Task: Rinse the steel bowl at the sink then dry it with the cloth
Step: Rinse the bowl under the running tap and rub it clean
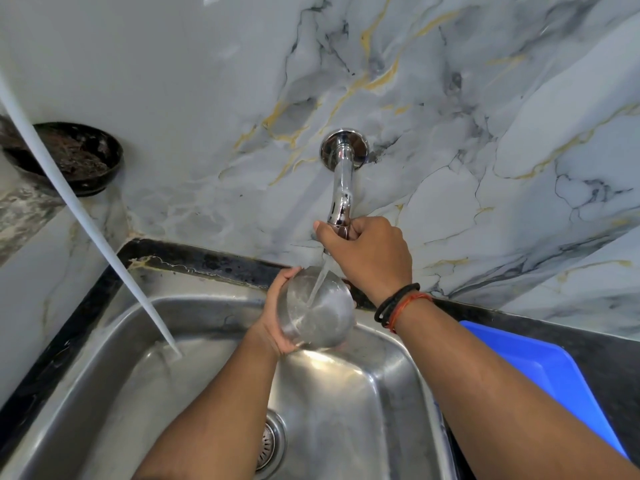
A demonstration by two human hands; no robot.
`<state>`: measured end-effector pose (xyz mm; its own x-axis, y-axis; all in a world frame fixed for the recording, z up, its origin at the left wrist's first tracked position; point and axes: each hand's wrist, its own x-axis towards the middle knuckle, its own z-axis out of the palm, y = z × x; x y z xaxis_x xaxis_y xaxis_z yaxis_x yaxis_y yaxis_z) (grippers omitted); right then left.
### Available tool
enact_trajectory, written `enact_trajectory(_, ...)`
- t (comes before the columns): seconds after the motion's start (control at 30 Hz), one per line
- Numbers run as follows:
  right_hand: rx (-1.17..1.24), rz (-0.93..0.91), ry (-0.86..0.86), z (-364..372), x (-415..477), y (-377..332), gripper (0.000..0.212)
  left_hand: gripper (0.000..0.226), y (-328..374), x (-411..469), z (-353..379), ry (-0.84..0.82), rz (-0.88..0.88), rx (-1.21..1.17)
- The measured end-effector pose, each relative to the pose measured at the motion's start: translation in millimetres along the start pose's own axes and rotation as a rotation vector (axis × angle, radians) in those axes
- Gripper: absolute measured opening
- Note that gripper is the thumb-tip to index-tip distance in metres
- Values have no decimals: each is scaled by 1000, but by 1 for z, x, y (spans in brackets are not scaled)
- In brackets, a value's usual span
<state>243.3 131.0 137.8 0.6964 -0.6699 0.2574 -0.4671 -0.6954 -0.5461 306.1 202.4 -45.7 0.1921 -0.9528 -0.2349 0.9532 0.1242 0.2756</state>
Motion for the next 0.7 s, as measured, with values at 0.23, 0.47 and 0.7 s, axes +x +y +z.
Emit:
enact_trajectory(0.23, 45, -26, 38, 5, -7, 2, 62, 79, -9, -10, 5, -266, 37, -189)
enact_trajectory(0.47, 3, -158, 109, 6, -9, 0, 40, 72, 1, -4, 5, 91, -19, -36)
enact_trajectory(0.7, 209, -100, 90, 13, -9, 1, 37, 44, 4, -10, -12, 241, 224, 5)
